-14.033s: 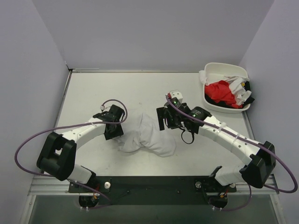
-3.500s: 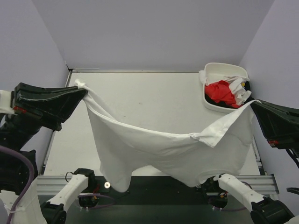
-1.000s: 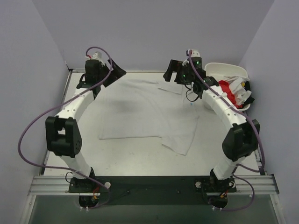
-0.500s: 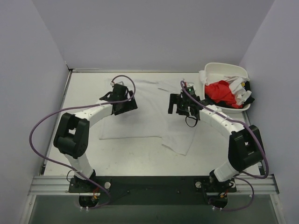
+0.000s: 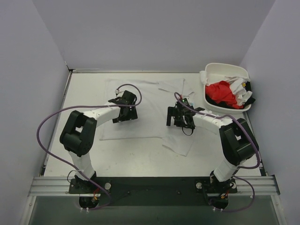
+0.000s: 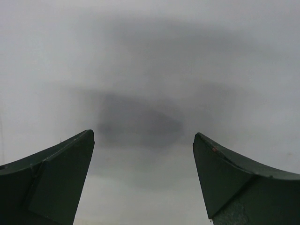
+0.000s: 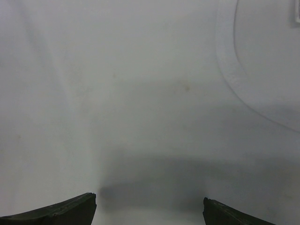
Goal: Fold and stack the t-shirts
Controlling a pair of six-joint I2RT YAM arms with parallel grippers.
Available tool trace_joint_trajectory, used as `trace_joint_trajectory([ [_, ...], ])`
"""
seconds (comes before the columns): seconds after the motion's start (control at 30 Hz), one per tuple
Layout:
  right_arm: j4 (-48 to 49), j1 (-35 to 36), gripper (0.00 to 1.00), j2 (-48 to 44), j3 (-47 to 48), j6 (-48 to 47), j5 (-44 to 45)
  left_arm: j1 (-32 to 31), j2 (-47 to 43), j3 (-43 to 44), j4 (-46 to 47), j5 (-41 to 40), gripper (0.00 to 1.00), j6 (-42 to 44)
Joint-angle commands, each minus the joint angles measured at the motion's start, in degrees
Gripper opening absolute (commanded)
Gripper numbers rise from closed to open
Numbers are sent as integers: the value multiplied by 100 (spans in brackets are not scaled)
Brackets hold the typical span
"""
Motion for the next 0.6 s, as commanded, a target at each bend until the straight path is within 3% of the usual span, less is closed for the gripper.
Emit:
trace_joint_trajectory([
  [0.0,77,182,99,16,-212,320,119,-115,-22,-23,-433,-538,96,-163],
  [0.57,-635,1201,99,-941,-1425,1409,988,-440,-961,-1789,-389,-522,96,-866],
])
